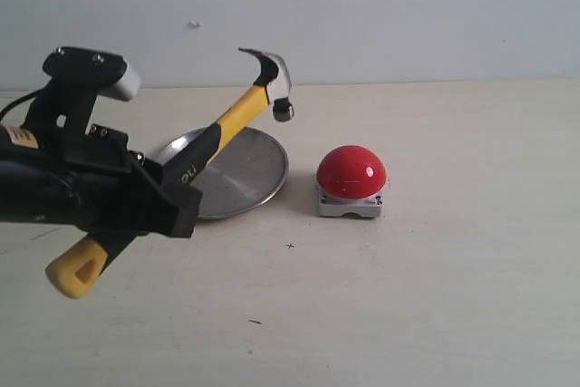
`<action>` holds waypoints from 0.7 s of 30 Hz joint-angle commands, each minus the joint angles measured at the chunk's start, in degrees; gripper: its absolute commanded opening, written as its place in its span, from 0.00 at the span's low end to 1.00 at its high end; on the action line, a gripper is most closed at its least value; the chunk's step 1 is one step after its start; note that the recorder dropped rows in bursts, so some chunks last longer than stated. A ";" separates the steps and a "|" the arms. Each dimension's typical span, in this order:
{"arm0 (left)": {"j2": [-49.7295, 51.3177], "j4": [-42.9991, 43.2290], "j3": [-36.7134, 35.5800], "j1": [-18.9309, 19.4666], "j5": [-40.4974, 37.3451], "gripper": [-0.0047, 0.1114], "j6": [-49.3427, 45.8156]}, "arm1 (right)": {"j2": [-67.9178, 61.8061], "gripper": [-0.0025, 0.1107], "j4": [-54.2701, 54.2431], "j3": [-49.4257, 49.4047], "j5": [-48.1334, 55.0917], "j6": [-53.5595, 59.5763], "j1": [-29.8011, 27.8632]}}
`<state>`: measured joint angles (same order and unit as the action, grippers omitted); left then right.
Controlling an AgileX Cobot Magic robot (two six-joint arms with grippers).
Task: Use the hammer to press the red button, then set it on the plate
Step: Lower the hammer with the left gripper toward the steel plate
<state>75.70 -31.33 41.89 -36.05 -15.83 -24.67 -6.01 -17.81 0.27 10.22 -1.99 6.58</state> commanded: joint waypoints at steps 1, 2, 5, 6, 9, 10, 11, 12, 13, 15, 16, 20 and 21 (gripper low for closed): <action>-0.97 -2.95 4.29 0.07 4.16 0.04 -0.62 | -0.12 0.02 0.21 -0.27 -0.04 0.38 0.10; -0.86 -3.93 4.98 0.07 4.16 0.04 -0.62 | -0.12 0.02 0.21 -0.27 -0.04 0.38 0.10; 0.12 -7.38 7.78 0.07 2.35 0.04 -0.62 | -0.12 0.02 0.21 -0.27 -0.04 0.38 0.10; 0.77 -9.44 8.78 0.07 0.90 0.04 -1.07 | -0.12 0.02 0.21 -0.27 -0.04 0.38 0.10; 2.99 -17.98 10.24 0.07 -1.03 0.04 -5.82 | -0.12 0.02 0.21 -0.27 -0.04 0.38 0.10; 3.92 -23.20 10.38 0.07 -1.03 0.04 -9.18 | -0.12 0.02 0.21 -0.27 -0.04 0.38 0.10; 4.75 -28.31 10.38 0.20 -0.78 0.04 -13.21 | -0.12 0.02 0.21 -0.27 -0.04 0.38 0.10; 5.60 -32.50 10.38 0.31 -0.91 0.04 -18.05 | -0.12 0.02 0.21 -0.27 -0.04 0.38 0.10; 6.31 -36.22 10.38 0.85 -1.56 0.04 -22.71 | -0.12 0.02 0.21 -0.27 -0.04 0.38 0.10; 7.79 -41.89 10.38 2.38 -4.44 0.04 -30.22 | -0.12 0.02 0.21 -0.27 -0.04 0.38 0.10; 8.50 -44.35 10.38 3.73 -6.04 0.04 -32.39 | -0.12 0.02 0.21 -0.27 -0.04 0.38 0.10; 11.58 -54.03 10.38 11.28 -19.31 0.04 -41.88 | -0.12 0.02 0.21 -0.27 -0.04 0.38 0.10; 12.76 -56.87 10.38 14.04 -23.16 0.04 -44.01 | -0.12 0.02 0.21 -0.27 -0.04 0.38 0.10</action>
<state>87.16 -79.34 51.20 -27.31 -31.56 -61.58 -6.01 -17.81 0.27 10.22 -1.99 6.58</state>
